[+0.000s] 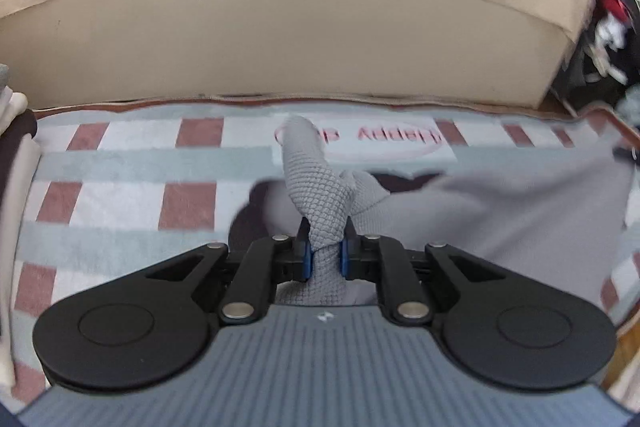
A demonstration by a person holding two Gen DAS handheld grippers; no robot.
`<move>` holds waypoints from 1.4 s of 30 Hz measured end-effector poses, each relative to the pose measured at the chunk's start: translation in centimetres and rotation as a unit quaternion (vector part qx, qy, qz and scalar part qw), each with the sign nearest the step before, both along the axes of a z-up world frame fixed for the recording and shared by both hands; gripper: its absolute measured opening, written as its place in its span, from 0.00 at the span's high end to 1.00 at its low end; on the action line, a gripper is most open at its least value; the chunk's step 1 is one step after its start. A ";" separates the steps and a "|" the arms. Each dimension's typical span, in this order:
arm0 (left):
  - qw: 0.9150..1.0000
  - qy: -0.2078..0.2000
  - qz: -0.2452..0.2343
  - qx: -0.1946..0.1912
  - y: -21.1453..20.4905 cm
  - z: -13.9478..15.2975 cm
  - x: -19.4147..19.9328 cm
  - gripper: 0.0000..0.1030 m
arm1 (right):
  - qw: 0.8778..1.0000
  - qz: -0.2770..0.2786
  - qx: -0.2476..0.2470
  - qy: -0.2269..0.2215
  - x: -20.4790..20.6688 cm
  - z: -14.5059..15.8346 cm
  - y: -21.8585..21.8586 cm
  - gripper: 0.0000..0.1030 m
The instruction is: Fold clothes
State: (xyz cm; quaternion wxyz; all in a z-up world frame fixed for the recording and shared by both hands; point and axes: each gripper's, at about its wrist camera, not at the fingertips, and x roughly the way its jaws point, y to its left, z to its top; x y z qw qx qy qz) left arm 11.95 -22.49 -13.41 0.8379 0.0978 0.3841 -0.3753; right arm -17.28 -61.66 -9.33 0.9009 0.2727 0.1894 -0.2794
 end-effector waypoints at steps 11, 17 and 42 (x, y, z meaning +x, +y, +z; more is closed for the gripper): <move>0.987 -0.132 0.052 0.072 -7.1 3.4 10.6 0.90 | 0.988 0.071 -0.116 0.075 12.8 3.9 -3.4 0.95; 0.980 -0.123 0.128 0.089 -11.8 2.5 17.9 0.47 | 0.982 -0.005 -0.177 0.062 19.1 5.4 -4.8 0.46; 0.971 0.064 -0.203 0.107 -13.2 -6.7 -10.1 0.34 | 0.928 0.274 -0.014 0.251 1.1 -7.8 5.0 0.38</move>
